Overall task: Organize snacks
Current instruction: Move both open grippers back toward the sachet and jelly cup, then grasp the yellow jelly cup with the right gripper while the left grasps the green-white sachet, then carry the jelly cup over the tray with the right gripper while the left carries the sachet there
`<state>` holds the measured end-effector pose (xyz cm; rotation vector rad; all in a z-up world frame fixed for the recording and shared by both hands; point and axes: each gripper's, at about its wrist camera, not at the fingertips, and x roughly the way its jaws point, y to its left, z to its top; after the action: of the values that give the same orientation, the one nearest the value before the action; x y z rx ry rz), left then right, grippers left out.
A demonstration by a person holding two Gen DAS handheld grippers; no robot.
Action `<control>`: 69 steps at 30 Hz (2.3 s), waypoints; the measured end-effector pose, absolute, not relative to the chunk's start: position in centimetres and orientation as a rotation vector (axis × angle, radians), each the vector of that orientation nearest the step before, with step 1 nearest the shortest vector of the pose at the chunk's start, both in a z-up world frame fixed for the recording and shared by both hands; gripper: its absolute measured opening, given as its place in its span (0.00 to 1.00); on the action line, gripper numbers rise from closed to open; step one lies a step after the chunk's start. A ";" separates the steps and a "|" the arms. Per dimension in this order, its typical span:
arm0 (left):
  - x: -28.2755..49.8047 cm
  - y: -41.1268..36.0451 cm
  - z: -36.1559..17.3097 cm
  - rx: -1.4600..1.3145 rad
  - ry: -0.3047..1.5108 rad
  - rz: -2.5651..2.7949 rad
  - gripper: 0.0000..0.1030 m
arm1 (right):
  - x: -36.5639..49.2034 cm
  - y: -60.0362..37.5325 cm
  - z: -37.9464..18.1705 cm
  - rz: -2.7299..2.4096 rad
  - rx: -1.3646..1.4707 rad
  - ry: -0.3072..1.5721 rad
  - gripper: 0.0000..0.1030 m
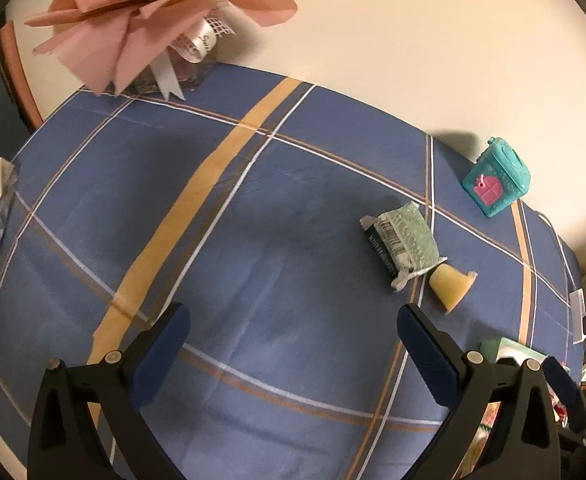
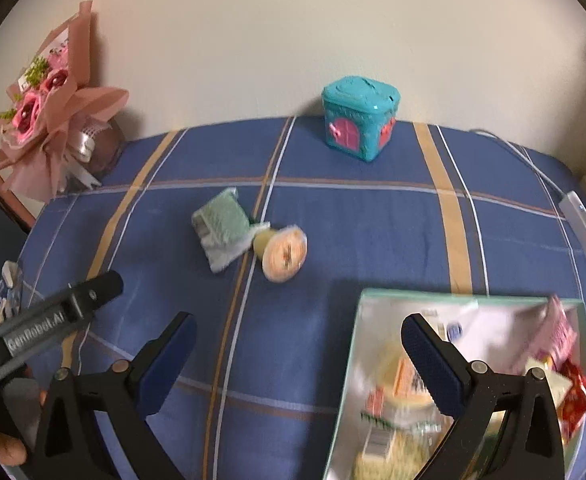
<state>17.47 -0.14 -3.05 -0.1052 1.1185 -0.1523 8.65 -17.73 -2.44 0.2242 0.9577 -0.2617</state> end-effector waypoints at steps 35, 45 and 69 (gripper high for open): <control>26.4 -10.7 -8.3 -0.022 1.244 -0.325 0.87 | 17.2 -20.4 -9.4 -0.198 0.229 0.957 0.58; 25.6 -11.0 -8.4 -0.009 1.228 -0.297 0.64 | 16.6 -21.8 -9.4 -0.187 0.297 0.961 0.45; 20.2 -6.0 -8.4 -0.142 1.242 -0.202 0.59 | 13.4 -20.1 -8.3 -0.181 0.292 1.069 0.43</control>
<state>20.23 -5.98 -8.38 -0.1417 1.2417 -0.2018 13.41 -20.14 -8.31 0.2918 1.0685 -0.1805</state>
